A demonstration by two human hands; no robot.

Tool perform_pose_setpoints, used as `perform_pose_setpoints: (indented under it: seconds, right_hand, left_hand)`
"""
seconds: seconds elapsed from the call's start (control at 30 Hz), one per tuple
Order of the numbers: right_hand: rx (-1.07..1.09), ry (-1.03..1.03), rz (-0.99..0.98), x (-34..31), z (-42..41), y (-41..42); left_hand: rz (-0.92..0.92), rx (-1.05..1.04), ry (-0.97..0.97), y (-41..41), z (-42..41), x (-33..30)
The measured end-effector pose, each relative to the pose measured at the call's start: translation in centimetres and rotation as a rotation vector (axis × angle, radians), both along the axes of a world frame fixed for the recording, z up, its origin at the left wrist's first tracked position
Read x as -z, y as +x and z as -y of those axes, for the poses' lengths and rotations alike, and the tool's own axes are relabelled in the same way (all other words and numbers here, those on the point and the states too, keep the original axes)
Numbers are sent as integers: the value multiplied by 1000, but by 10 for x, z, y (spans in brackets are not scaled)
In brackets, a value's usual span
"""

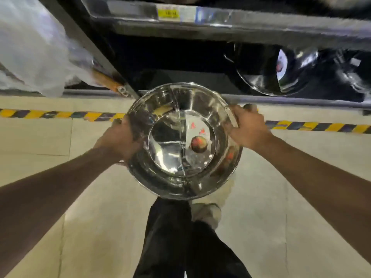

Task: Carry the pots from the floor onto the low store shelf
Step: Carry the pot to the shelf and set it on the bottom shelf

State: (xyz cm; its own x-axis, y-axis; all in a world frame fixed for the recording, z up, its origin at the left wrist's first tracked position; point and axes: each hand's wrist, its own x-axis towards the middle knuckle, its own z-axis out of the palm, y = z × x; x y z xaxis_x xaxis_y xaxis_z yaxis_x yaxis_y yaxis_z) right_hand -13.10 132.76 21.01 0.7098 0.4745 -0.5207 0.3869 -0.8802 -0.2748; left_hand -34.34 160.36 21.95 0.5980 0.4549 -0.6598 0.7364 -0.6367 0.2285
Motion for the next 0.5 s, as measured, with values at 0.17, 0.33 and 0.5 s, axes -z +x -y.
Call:
perform_pose_setpoints:
  seconds: [0.17,0.33,0.5]
  right_hand:
    - [-83,38,121,67,-42,66]
    - [-84,25,73,98,-72,113]
    - [-22,73,90,94,-77,111]
  left_hand:
    - [39,19,71,58,-34,76]
    - [2,32,97,97,-52,103]
    - [-61,-42,188,122,-46,104]
